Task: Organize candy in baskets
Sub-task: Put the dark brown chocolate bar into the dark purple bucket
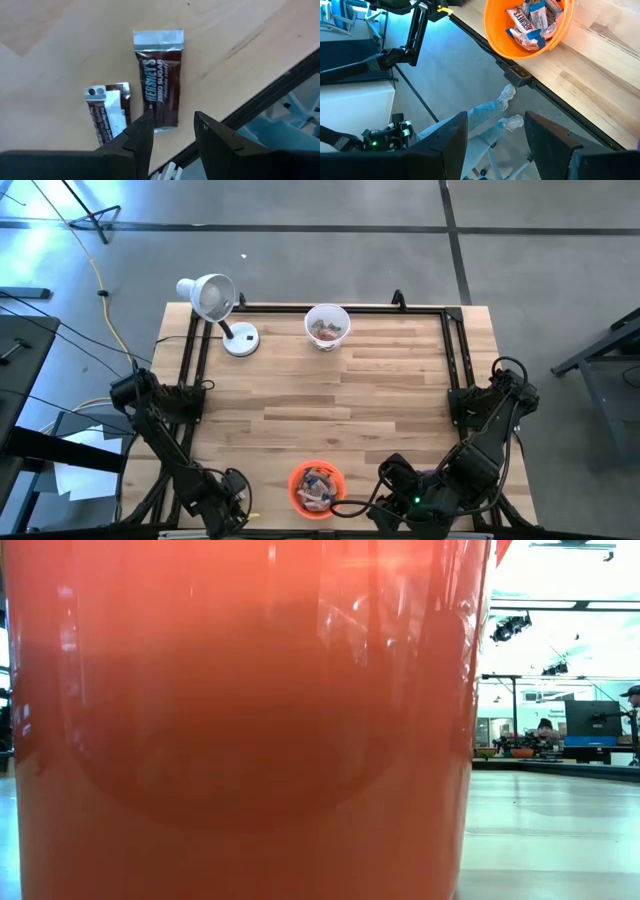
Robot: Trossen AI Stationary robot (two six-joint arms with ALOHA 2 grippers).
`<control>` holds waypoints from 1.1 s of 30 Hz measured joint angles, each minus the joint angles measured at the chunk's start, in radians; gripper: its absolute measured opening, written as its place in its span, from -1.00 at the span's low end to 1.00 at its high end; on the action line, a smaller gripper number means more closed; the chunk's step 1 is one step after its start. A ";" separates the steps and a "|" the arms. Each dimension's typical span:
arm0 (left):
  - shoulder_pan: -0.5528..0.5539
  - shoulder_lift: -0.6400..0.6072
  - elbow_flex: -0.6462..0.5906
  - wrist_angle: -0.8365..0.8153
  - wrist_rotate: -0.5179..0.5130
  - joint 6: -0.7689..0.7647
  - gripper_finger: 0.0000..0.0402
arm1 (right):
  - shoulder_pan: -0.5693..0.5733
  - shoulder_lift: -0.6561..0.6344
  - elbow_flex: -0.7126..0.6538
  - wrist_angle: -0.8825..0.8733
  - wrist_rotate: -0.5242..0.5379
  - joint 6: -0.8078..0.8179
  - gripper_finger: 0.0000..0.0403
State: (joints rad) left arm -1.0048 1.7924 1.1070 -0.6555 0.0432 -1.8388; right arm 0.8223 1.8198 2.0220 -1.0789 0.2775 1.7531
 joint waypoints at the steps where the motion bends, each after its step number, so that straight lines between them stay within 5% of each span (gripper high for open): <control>1: -0.002 0.000 -0.006 0.007 0.000 -0.002 -0.37 | 0.000 0.000 0.000 0.000 0.000 0.000 -0.06; 25: -0.025 -0.005 -0.126 0.138 -0.016 -0.010 -0.38 | 0.000 0.000 0.000 0.000 0.000 0.000 -0.06; 33: -0.025 -0.003 -0.127 0.128 -0.019 -0.001 -0.77 | 0.000 0.000 0.000 0.000 0.000 0.000 -0.06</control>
State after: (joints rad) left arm -1.0298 1.7893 0.9798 -0.5270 0.0243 -1.8397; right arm 0.8223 1.8198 2.0220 -1.0786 0.2775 1.7531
